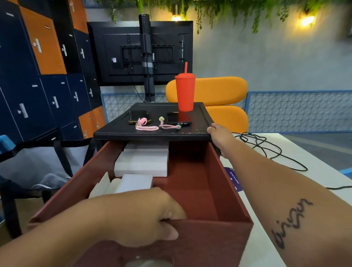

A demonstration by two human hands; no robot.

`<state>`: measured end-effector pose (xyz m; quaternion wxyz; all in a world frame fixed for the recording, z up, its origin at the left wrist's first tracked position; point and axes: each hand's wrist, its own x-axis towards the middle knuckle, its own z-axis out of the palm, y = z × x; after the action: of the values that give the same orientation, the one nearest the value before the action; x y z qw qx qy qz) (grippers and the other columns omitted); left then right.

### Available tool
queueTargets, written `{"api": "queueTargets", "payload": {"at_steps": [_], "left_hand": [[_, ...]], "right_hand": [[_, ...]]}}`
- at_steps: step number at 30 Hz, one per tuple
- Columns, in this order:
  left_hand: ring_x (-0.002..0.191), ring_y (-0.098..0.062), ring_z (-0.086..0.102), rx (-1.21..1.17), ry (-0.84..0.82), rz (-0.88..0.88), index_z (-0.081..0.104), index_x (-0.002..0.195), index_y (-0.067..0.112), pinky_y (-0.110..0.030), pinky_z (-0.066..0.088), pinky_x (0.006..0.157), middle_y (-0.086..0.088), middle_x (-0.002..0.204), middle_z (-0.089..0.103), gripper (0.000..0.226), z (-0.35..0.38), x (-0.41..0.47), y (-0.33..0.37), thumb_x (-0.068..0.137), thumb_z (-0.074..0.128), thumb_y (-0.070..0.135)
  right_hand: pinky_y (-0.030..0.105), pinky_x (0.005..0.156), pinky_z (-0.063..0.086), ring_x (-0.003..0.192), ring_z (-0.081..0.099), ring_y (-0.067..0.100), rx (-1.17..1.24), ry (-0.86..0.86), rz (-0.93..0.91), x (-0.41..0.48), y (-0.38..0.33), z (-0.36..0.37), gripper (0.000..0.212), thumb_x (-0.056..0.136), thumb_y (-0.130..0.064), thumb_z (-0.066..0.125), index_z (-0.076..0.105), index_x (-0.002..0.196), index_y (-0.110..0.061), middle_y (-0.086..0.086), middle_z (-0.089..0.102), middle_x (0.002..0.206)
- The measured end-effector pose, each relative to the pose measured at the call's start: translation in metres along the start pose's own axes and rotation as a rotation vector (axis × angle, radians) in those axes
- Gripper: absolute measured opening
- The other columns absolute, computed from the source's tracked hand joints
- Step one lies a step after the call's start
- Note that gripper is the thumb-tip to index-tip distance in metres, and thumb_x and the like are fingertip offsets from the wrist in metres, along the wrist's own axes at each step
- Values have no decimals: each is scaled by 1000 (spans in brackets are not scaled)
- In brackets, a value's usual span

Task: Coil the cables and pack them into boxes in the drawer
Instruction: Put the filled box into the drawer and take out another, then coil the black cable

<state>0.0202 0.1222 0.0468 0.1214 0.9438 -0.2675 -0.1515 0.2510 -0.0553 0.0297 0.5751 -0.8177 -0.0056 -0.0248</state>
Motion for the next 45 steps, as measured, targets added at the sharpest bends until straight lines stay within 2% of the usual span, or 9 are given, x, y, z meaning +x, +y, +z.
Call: {"api": "queueTargets", "payload": {"at_steps": [7, 12, 19, 23, 26, 32, 36, 41, 45], "left_hand": [[74, 0, 56, 34, 103, -151, 55, 66, 37, -26, 48, 78, 18, 74, 60, 27, -26, 31, -20, 91, 56, 26], [86, -7, 58, 60, 164, -213, 56, 72, 47, -43, 49, 85, 23, 81, 60, 24, -30, 56, -37, 90, 56, 31], [91, -10, 55, 120, 288, -296, 53, 73, 40, -41, 47, 86, 19, 91, 60, 23, -31, 78, -47, 93, 54, 28], [95, -15, 54, 167, 385, -353, 58, 101, 30, -35, 46, 84, 8, 104, 61, 11, -25, 92, -48, 95, 48, 27], [90, -12, 54, 153, 392, -372, 57, 101, 28, -30, 45, 78, 8, 98, 61, 12, -24, 94, -48, 96, 47, 27], [88, -9, 50, 235, 471, -373, 49, 92, 32, -31, 37, 86, 12, 93, 57, 9, -15, 95, -41, 96, 42, 38], [107, -11, 47, 175, 544, -426, 53, 114, 35, -39, 29, 100, 14, 110, 56, 28, -8, 99, -31, 93, 41, 48], [106, -10, 42, 110, 922, -225, 60, 114, 26, -36, 32, 98, 9, 114, 51, 26, 21, 118, 11, 90, 53, 31], [92, 2, 45, -223, 1012, 35, 66, 89, 26, -11, 35, 80, 21, 95, 53, 20, 64, 138, 57, 79, 49, 31]], "right_hand": [[45, 108, 33, 132, 36, 29, -11, -30, -19, 1, 1, -1, 47, 98, -30, 35, 30, 144, -21, 6, 33, 149], [45, 108, 34, 133, 35, 30, -57, -31, -48, 2, 3, -3, 47, 98, -30, 34, 29, 144, -20, 6, 32, 149], [44, 109, 32, 135, 32, 29, -99, -51, -74, 3, 3, -4, 48, 99, -29, 32, 27, 146, -18, 6, 29, 151], [44, 111, 28, 138, 27, 29, -131, -87, -90, -2, 2, -11, 52, 100, -33, 33, 22, 147, -18, 5, 24, 154], [44, 113, 24, 140, 22, 27, -171, -176, -111, -11, 11, -31, 58, 98, -46, 30, 12, 149, -23, 3, 18, 156], [44, 107, 30, 132, 34, 34, -669, 46, 119, -11, 119, -119, 57, 94, -49, 34, 28, 144, -22, 14, 35, 145], [47, 105, 30, 130, 31, 33, -920, -13, 319, -31, 180, -170, 52, 91, -48, 35, 35, 137, -25, 7, 34, 141], [37, 97, 37, 116, 45, 25, -997, 88, 129, -49, 186, -170, 35, 90, -22, 37, 51, 122, -24, 2, 46, 121], [31, 93, 36, 107, 53, 23, -992, 112, -78, -71, 184, -140, 34, 90, -12, 36, 56, 115, -23, 1, 56, 115]]}}
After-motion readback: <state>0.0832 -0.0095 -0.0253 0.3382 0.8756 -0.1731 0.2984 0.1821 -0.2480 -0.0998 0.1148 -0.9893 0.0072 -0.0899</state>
